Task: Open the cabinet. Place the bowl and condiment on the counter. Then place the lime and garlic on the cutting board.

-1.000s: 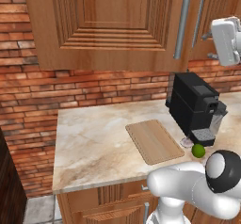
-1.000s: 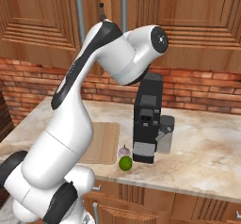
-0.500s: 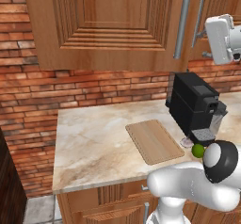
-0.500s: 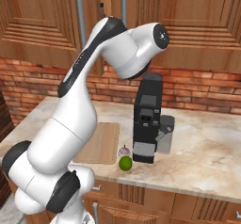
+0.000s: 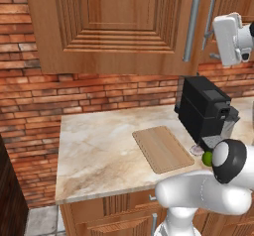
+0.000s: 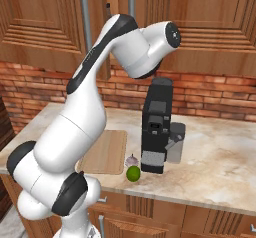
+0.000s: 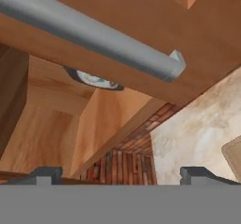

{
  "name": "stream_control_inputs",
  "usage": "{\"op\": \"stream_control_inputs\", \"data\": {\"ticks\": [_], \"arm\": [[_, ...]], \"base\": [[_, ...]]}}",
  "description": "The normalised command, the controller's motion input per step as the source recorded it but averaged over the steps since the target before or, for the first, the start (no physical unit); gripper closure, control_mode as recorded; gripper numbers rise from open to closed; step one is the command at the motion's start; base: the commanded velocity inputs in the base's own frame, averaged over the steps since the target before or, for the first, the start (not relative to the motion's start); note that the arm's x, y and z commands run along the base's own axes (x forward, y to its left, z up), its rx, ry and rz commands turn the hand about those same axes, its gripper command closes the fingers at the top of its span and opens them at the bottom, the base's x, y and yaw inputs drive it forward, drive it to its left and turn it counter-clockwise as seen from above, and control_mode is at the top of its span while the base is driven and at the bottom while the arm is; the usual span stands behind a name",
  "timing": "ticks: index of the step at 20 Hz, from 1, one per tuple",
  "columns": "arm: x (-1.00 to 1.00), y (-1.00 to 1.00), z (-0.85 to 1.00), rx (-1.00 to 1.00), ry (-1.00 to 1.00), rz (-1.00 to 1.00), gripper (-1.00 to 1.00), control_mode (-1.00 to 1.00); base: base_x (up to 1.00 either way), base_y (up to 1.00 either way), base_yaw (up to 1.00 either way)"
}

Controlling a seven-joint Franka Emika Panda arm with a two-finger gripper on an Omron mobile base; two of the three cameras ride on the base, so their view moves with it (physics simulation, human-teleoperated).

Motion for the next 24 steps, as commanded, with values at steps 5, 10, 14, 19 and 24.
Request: {"op": "stream_control_inputs", "data": {"ticks": [5,10,14,19,24], "arm": [[0.13,0.04,0.0,0.03,0.02,0.0,-1.0,-1.0],[0.2,0.06,0.0,0.02,0.04,0.0,-1.0,-1.0],[0.11,0.07,0.0,0.03,0.02,0.0,-1.0,-1.0],[0.0,0.12,0.0,0.01,0.0,0.0,-1.0,-1.0],[-0.13,0.23,0.0,0.01,0.0,0.02,-1.0,-1.0]], "base": [[0.0,0.0,0.0],[0.0,0.0,0.0],[0.0,0.0,0.0],[0.0,0.0,0.0],[0.0,0.0,0.0]]}}
